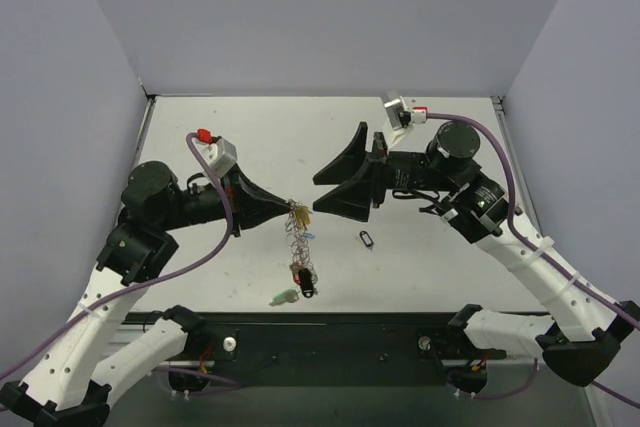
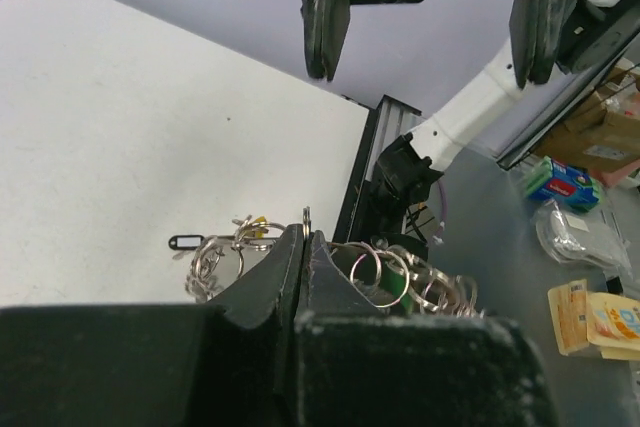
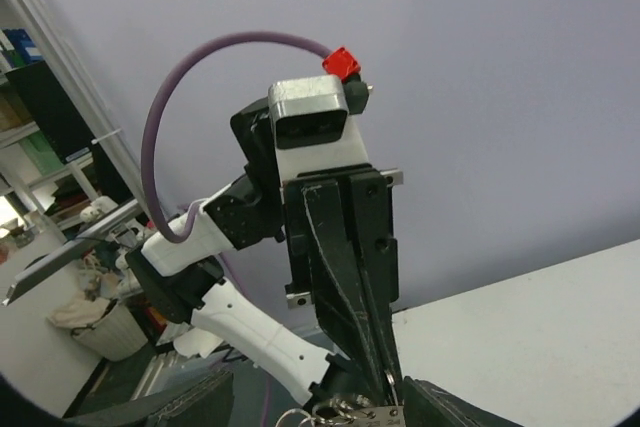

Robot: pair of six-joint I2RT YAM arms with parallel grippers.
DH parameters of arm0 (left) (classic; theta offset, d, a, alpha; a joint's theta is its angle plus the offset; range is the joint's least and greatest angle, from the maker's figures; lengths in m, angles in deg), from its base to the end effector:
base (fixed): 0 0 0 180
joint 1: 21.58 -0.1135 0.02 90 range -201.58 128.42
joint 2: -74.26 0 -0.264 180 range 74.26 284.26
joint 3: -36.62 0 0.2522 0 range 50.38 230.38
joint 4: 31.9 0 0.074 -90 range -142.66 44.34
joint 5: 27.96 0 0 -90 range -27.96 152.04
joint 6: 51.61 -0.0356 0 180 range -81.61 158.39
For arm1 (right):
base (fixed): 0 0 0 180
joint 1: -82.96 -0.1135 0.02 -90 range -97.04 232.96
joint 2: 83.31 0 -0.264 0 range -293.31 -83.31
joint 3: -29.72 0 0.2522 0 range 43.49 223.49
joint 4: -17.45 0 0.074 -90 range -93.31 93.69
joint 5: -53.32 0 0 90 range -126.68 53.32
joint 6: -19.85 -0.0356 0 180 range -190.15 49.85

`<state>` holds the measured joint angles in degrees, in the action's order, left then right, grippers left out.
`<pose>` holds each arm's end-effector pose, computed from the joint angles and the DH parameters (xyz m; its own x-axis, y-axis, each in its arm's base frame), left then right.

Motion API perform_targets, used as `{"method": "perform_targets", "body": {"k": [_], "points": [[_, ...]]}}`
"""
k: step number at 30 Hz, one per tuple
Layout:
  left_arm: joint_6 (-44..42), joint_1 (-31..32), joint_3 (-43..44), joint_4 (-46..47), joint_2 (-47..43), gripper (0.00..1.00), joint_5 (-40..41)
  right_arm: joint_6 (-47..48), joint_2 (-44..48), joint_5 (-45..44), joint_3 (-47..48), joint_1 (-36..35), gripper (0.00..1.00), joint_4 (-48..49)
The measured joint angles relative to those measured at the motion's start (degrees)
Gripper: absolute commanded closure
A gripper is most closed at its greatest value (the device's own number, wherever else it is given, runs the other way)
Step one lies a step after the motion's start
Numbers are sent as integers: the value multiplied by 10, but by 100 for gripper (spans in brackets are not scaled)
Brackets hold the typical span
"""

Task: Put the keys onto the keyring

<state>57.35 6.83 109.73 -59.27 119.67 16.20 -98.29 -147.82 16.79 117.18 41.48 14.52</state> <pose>0.1257 -0.0970 0.4193 -0.3079 -0.0908 -0.9471 0.9119 0.2558 -0.3210 0.1519 0.1725 0.4827 -0.2265 0.1744 -0.9583 -0.9674 -0.1547 0.2006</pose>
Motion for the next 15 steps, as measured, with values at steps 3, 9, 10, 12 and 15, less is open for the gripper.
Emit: {"method": "perform_targets", "body": {"k": [3, 9, 10, 12, 15], "points": [[-14, 0, 42, -26, 23, 100, -28, 7, -3, 0, 7, -18, 39, -10], [-17, 0, 62, -28, 28, 100, -67, 17, -10, -1, 8, -37, 52, -22], [-12, 0, 61, -21, 29, 100, -73, 18, -12, -3, 8, -37, 57, -24], [2, 0, 57, 2, 28, 100, -81, 17, -16, -6, 9, -39, 60, -26], [30, 0, 32, 57, 22, 100, -89, 17, -26, -10, 15, -40, 64, -30]]}}
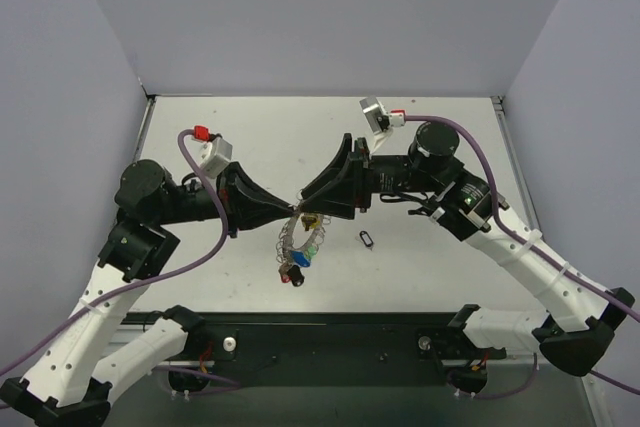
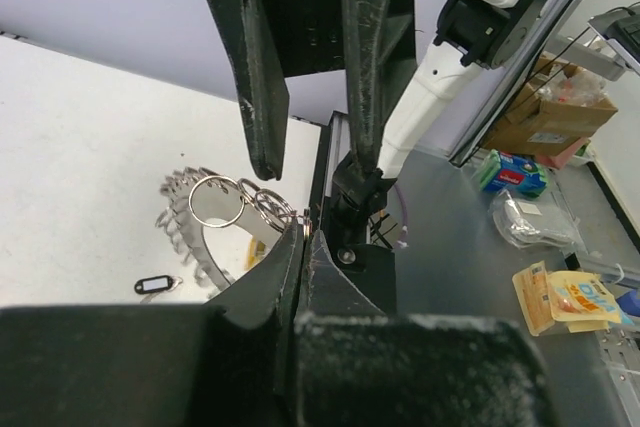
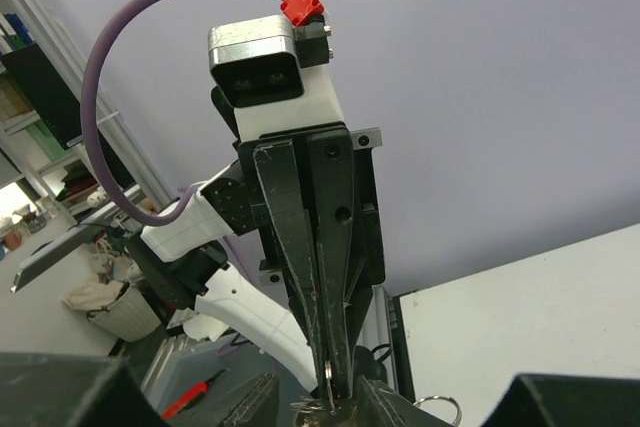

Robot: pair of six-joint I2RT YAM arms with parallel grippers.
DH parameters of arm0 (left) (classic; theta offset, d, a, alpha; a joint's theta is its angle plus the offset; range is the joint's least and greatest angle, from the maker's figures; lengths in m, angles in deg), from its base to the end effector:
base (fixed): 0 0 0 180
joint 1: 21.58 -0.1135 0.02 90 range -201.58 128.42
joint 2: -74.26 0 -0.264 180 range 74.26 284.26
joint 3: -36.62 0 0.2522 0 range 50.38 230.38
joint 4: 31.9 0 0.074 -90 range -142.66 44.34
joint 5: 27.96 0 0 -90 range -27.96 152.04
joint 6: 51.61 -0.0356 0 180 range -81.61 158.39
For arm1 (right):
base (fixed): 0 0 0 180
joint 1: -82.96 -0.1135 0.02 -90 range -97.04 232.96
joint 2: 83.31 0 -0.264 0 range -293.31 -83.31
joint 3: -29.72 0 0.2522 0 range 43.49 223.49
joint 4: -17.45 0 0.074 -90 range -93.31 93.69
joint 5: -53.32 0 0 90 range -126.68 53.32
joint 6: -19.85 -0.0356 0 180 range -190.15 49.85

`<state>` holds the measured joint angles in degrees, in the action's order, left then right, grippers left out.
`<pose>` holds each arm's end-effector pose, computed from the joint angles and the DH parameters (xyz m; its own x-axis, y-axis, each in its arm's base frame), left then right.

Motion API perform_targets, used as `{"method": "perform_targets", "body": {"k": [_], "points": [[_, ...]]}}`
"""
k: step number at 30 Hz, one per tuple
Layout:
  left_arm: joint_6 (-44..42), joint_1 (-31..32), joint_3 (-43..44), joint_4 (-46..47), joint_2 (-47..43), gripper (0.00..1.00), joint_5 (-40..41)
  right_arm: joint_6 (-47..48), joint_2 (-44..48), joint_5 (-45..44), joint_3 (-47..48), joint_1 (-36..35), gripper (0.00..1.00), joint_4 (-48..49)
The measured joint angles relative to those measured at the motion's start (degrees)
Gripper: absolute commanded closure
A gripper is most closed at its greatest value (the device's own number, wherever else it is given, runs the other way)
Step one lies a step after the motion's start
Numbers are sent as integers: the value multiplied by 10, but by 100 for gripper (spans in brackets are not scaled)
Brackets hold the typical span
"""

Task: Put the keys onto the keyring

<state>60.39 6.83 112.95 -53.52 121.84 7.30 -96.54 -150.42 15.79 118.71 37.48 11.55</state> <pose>0.1241 -0.1002 0.4414 -0.2686 -0.1006 -0.9580 0.9563 0.0912 -0.2777 0.1505 0.1933 0.4770 -0.2577 0.1241 -0.9582 -0.9537 -0.1916 0.2317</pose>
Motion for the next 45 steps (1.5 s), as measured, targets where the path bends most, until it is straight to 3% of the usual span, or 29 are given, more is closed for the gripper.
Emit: {"method": "perform_targets", "body": {"k": [9, 23, 26, 27, 33, 36, 41, 45], "points": [[53, 0, -33, 85, -4, 100, -8, -2, -8, -6, 1, -8, 68, -1], [71, 0, -47, 116, -3, 100, 6, 14, -24, -6, 16, -19, 75, -25], [77, -1, -49, 116, -3, 100, 7, 22, -29, -10, 19, -19, 89, -30], [78, -1, -49, 117, -3, 100, 7, 24, -30, -13, 19, -19, 98, -31], [89, -5, -50, 113, -3, 100, 7, 31, -37, -21, 29, -18, 100, -43], [70, -4, -37, 74, 1, 99, 7, 46, -42, -23, 41, -19, 100, -73], [11, -4, 32, -42, 33, 82, -3, 77, -58, -27, 88, -19, 100, -144], [-43, -3, 85, -125, 59, 75, -11, 101, -74, -28, 124, -23, 100, -196]]}}
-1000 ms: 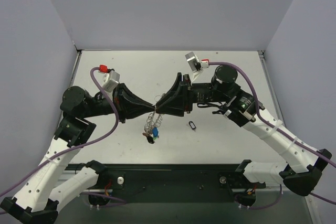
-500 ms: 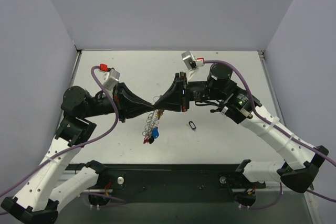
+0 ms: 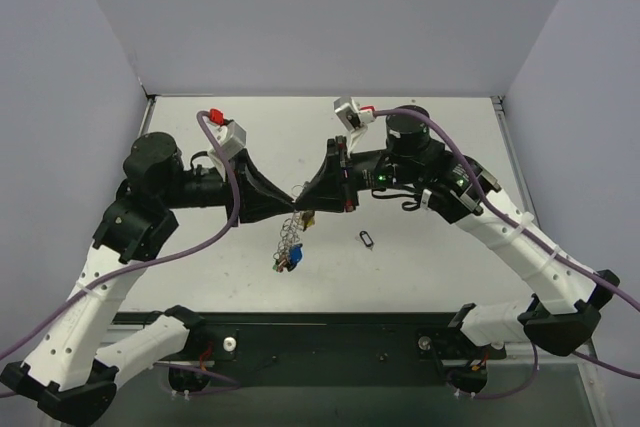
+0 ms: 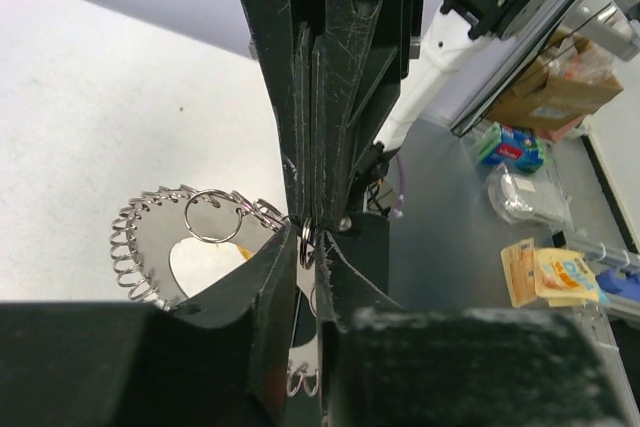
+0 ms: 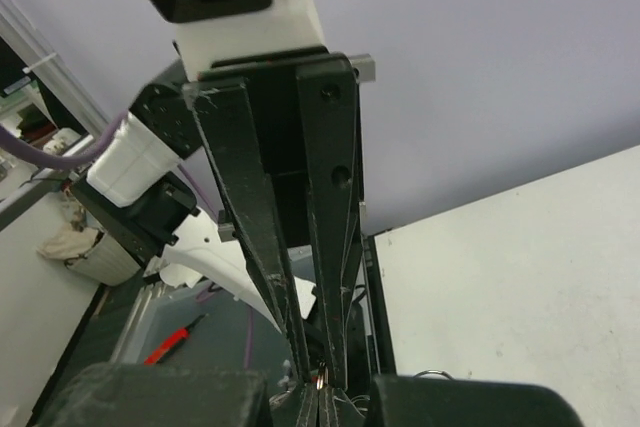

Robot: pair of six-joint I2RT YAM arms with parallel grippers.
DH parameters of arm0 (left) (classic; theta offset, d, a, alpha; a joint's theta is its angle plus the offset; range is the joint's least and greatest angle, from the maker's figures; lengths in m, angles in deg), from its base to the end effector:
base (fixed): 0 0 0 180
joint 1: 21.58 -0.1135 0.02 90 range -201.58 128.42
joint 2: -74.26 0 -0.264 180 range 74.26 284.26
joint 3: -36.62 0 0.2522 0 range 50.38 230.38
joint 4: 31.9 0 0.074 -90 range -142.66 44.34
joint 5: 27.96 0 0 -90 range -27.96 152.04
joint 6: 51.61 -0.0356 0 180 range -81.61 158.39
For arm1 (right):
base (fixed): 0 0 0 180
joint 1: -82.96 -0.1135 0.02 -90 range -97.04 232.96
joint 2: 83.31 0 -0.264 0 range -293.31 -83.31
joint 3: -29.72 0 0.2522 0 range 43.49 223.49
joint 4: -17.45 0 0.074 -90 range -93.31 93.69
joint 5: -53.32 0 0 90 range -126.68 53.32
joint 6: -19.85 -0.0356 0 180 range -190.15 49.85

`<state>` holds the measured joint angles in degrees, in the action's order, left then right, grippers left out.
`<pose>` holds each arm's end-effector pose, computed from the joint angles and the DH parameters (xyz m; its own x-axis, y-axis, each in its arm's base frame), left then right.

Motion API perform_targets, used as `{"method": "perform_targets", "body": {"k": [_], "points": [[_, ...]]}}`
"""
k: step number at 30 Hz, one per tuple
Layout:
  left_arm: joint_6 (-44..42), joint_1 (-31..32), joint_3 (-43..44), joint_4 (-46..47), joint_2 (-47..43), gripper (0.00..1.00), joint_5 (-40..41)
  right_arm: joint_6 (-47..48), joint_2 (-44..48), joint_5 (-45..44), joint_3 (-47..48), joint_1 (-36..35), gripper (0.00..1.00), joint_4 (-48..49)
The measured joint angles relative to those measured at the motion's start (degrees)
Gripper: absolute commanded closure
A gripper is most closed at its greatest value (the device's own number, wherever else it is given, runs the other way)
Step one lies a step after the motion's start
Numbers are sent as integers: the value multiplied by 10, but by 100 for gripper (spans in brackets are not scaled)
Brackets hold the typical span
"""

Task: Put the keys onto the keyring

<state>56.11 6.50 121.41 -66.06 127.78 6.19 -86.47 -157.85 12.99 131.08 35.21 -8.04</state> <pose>0.1383 -0.1072 0.4519 -0.3447 -0.0097 -0.9386 0.9328 0.1084 -0.3437 0.1626 0.2194 0.4840 -0.2636 -0.0198 -0.9644 -0.9559 -0.1286 0.2639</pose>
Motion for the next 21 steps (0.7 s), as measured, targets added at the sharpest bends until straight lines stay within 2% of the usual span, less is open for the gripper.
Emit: {"method": "perform_targets", "body": {"k": [7, 10, 12, 16, 21], "points": [[-99, 7, 91, -146, 33, 73, 6, 41, -20, -4, 31, -3, 100, -95], [-131, 18, 121, -194, 49, 66, 6, 51, -21, -8, 37, -3, 100, -120], [-155, 26, 136, -228, 63, 62, 10, 56, -21, -10, 41, -3, 100, -130], [-191, 38, 163, -291, 94, 59, 20, 62, -21, -14, 48, -3, 100, -140], [-215, 58, 171, -327, 115, 58, 34, 66, -21, -19, 53, -3, 100, -147]]}}
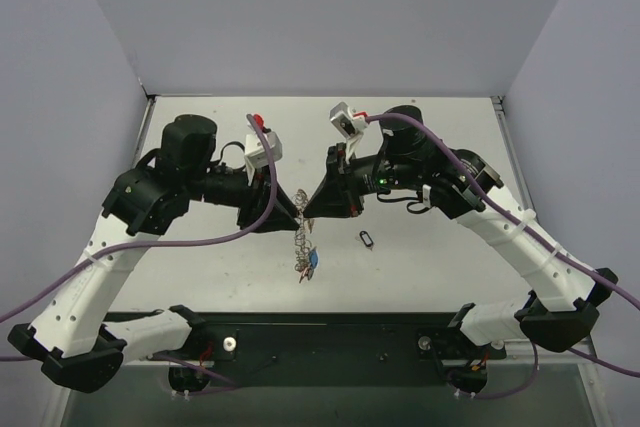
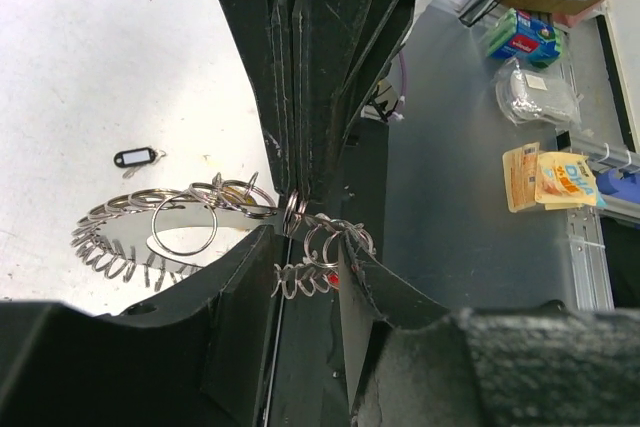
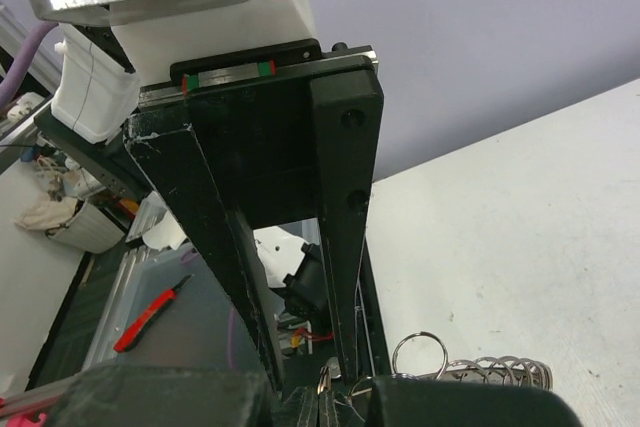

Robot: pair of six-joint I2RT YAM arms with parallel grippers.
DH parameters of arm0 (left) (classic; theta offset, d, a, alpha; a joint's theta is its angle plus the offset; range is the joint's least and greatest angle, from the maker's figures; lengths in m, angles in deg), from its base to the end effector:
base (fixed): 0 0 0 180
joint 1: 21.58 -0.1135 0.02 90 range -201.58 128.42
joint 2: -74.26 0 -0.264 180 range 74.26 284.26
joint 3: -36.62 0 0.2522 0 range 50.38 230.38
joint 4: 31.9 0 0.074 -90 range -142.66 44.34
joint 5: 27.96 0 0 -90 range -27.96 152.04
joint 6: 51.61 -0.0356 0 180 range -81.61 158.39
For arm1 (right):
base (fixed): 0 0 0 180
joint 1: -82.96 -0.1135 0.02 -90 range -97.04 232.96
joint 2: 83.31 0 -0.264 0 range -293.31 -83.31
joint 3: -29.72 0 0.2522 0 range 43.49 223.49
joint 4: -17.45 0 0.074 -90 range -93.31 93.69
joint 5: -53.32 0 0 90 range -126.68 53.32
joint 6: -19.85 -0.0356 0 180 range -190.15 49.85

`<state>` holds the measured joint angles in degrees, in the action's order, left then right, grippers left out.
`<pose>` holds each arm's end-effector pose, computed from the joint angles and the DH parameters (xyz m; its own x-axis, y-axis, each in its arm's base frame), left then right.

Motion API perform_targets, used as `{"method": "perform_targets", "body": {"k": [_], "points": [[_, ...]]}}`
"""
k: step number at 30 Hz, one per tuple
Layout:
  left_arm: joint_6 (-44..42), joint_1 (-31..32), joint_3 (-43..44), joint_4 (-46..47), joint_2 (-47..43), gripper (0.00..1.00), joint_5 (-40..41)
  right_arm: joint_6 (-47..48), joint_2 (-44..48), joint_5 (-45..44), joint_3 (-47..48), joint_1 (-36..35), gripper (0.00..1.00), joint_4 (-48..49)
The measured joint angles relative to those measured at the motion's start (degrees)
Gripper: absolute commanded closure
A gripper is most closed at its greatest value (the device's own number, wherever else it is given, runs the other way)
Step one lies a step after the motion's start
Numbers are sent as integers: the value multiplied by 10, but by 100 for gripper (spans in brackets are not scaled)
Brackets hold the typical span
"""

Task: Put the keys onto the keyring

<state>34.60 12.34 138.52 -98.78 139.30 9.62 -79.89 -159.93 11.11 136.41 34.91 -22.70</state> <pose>0.1446 -0.1313 0.4562 -0.3541 0.2867 -0.8902 0.9352 0.1044 -0.3384 0.1633 0.2211 0.4796 -0.2823 -0.1441 -0.9484 -0.9531 -0.0699 0.2943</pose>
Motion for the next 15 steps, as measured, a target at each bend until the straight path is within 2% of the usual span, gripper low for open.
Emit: {"method": "perform_targets", "body": {"k": [9, 14, 15], "points": [[-9, 18, 1, 0, 6, 59, 24, 7, 0, -4, 0, 0, 100, -11], [3, 21, -3, 37, 5, 65, 28, 8, 0, -4, 0, 0, 100, -12], [5, 21, -4, 43, 5, 70, 28, 9, 0, -5, 0, 0, 100, -12]]}}
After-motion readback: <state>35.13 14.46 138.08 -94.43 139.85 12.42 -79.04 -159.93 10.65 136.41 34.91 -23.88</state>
